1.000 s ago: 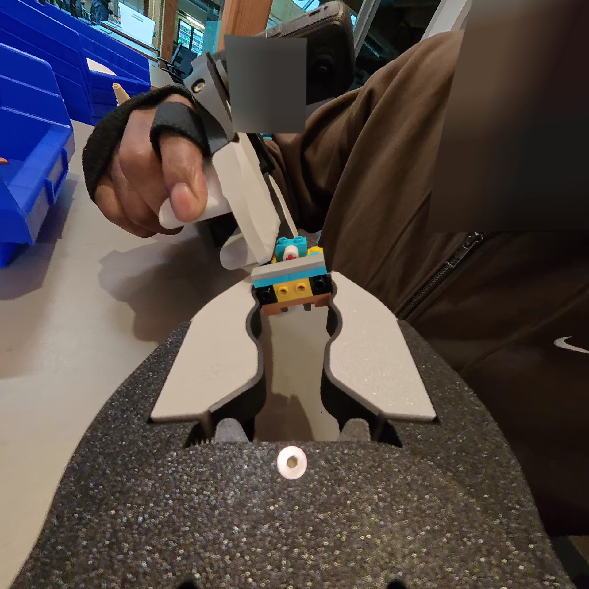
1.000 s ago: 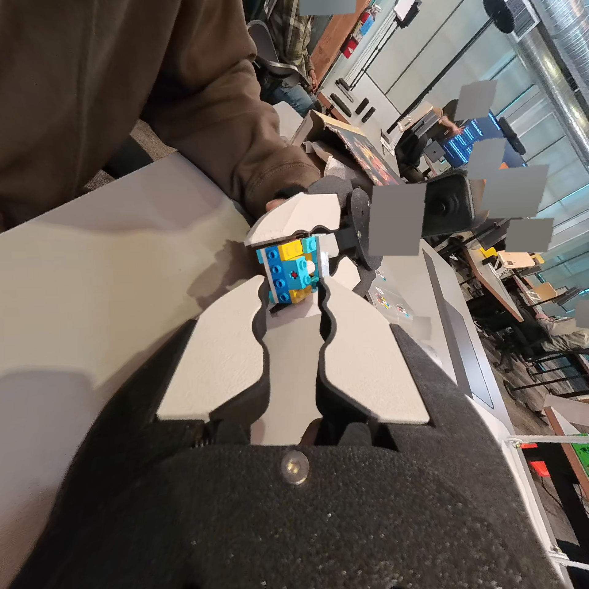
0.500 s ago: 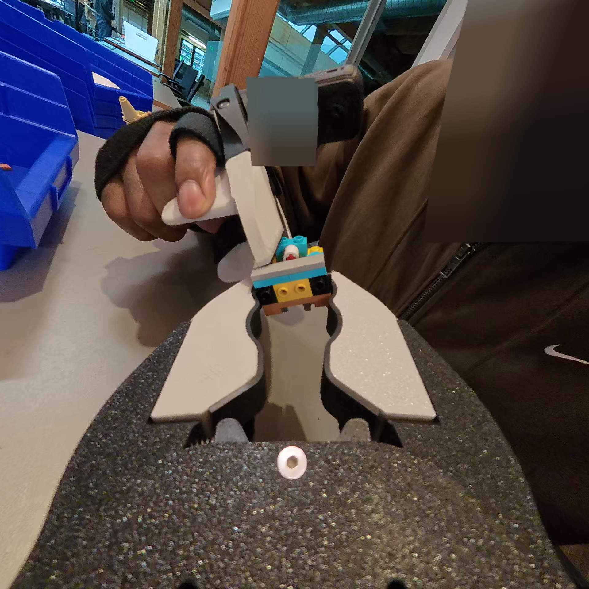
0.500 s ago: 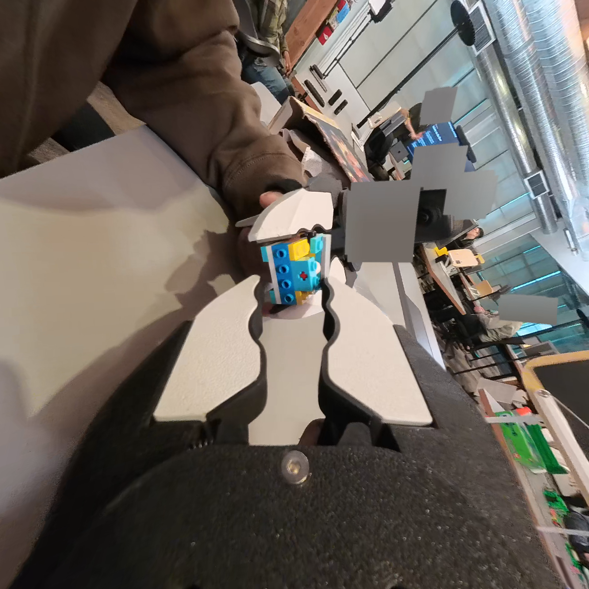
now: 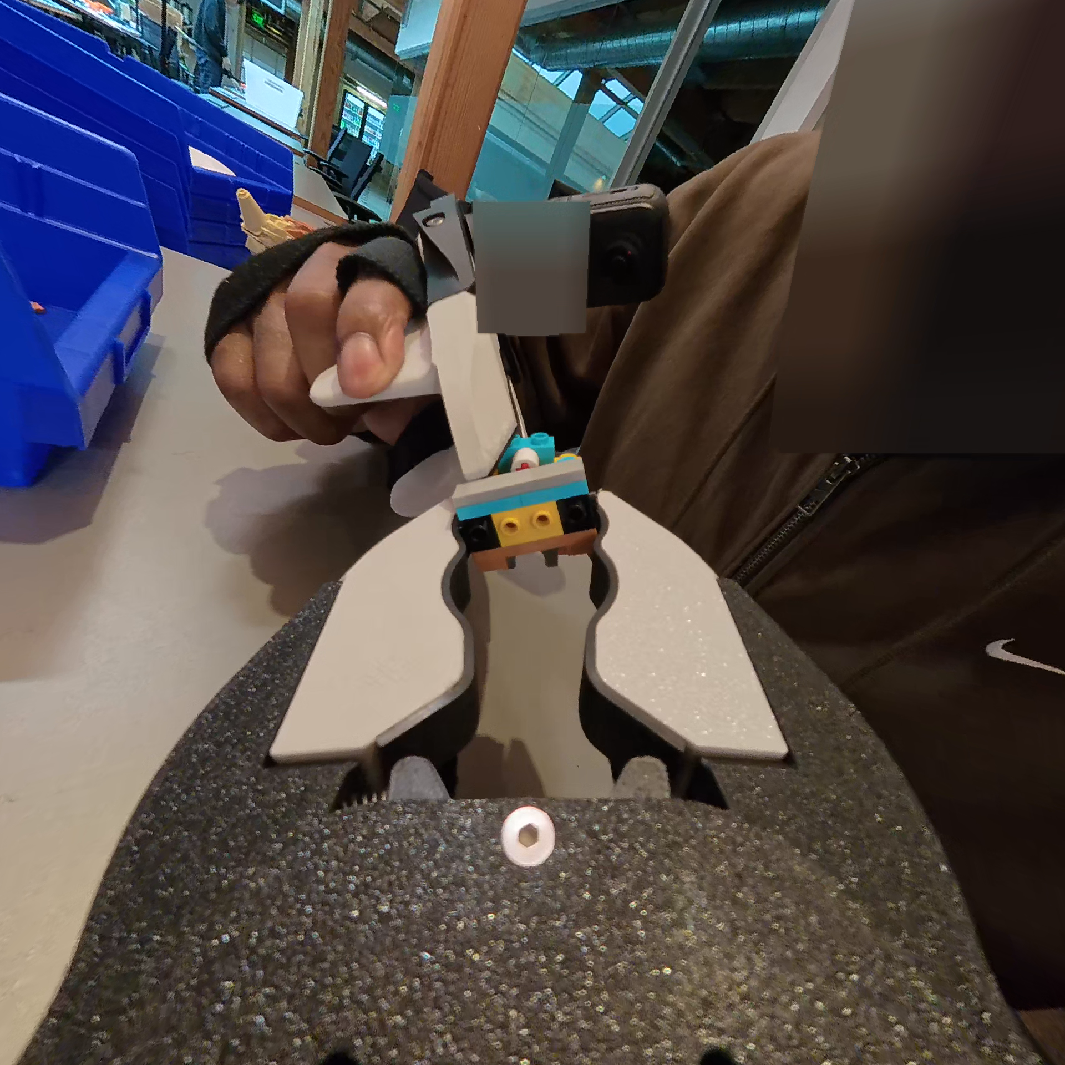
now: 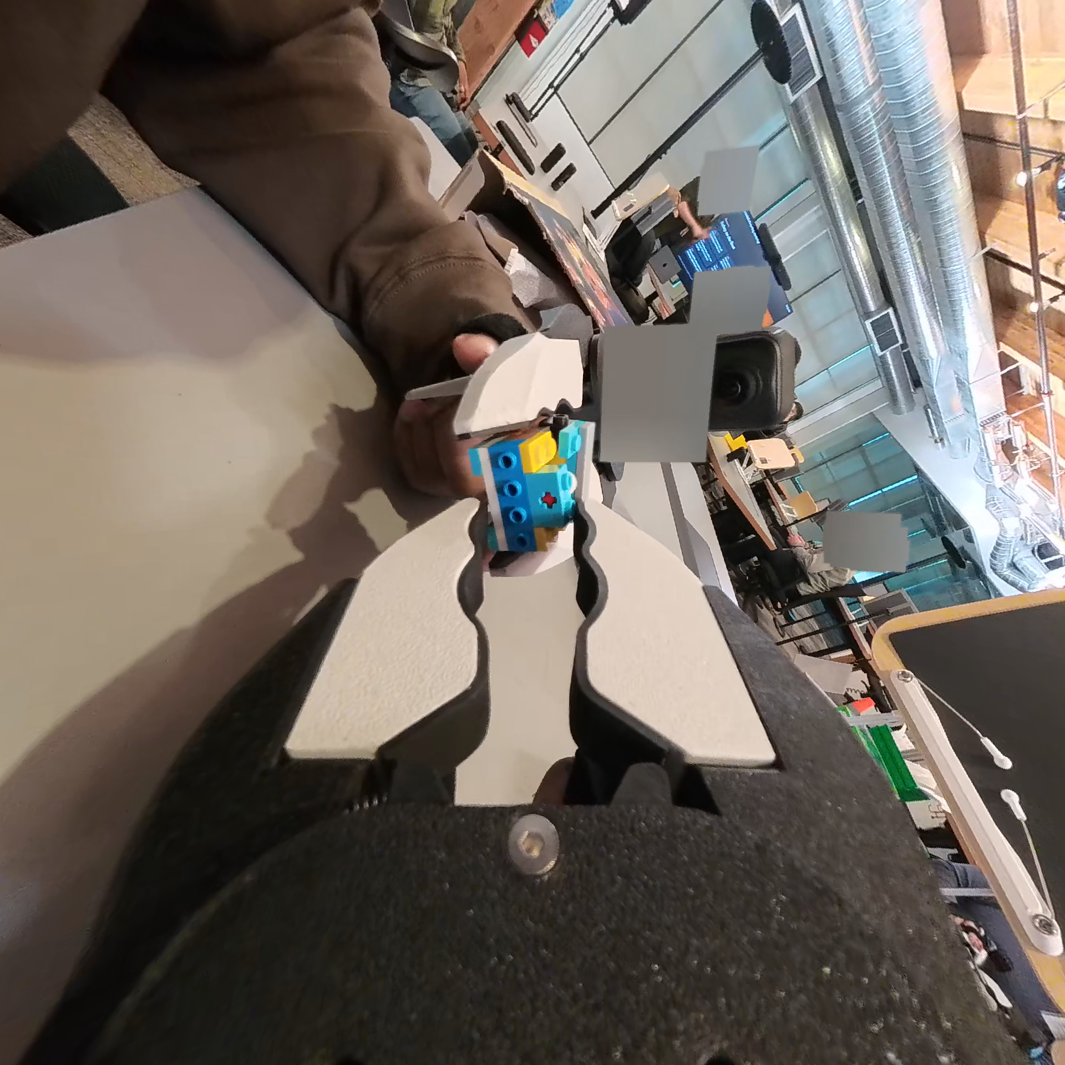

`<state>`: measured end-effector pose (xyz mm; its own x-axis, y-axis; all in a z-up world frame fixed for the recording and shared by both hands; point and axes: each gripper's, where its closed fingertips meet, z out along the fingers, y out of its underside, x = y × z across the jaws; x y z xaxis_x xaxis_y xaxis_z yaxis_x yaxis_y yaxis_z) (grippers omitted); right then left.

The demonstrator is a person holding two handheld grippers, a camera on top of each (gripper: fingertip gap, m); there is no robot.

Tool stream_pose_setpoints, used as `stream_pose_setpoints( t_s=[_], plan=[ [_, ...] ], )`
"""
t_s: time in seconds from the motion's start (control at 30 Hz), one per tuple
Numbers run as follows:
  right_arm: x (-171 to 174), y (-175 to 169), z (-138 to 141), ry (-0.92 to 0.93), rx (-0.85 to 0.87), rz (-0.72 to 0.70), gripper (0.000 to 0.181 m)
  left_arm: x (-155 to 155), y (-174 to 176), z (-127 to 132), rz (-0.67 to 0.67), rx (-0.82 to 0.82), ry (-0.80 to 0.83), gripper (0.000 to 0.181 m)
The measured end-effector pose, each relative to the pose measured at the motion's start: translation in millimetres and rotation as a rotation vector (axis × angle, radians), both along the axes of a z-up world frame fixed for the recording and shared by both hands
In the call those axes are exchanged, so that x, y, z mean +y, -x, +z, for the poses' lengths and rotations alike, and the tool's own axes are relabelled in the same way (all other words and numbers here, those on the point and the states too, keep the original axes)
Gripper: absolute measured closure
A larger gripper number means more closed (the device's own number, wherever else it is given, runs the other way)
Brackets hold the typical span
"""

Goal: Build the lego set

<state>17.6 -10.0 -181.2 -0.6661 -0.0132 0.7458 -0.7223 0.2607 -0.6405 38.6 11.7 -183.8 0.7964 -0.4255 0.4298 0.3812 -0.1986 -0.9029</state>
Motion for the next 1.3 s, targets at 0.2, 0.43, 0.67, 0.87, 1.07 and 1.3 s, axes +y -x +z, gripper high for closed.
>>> stream_pose_setpoints(
  t_s=[0.2,0.43,0.67,0.87,1.07,1.3],
  plan=[
    [0,0,3,0.031,-0.032,-0.002,0.154,0,1,4,0.013,-0.002,-0.028,0.142],
    [0,0,7,0.070,-0.084,0.005,0.155,1,1,5,0.025,0.011,-0.036,0.142],
    [1,1,9,0.075,-0.066,-0.004,0.155,1,2,7,0.033,0.019,-0.037,0.142],
    [0,-1,11,0.070,-0.041,-0.008,0.155,1,1,8,0.023,0.037,-0.049,0.143],
    [1,1,10,0.053,-0.066,-0.012,0.155,2,2,8,0.024,0.011,-0.049,0.143],
    [1,1,12,0.064,-0.109,-0.007,0.156,2,1,10,0.029,0.003,-0.055,0.141]
  ],
)
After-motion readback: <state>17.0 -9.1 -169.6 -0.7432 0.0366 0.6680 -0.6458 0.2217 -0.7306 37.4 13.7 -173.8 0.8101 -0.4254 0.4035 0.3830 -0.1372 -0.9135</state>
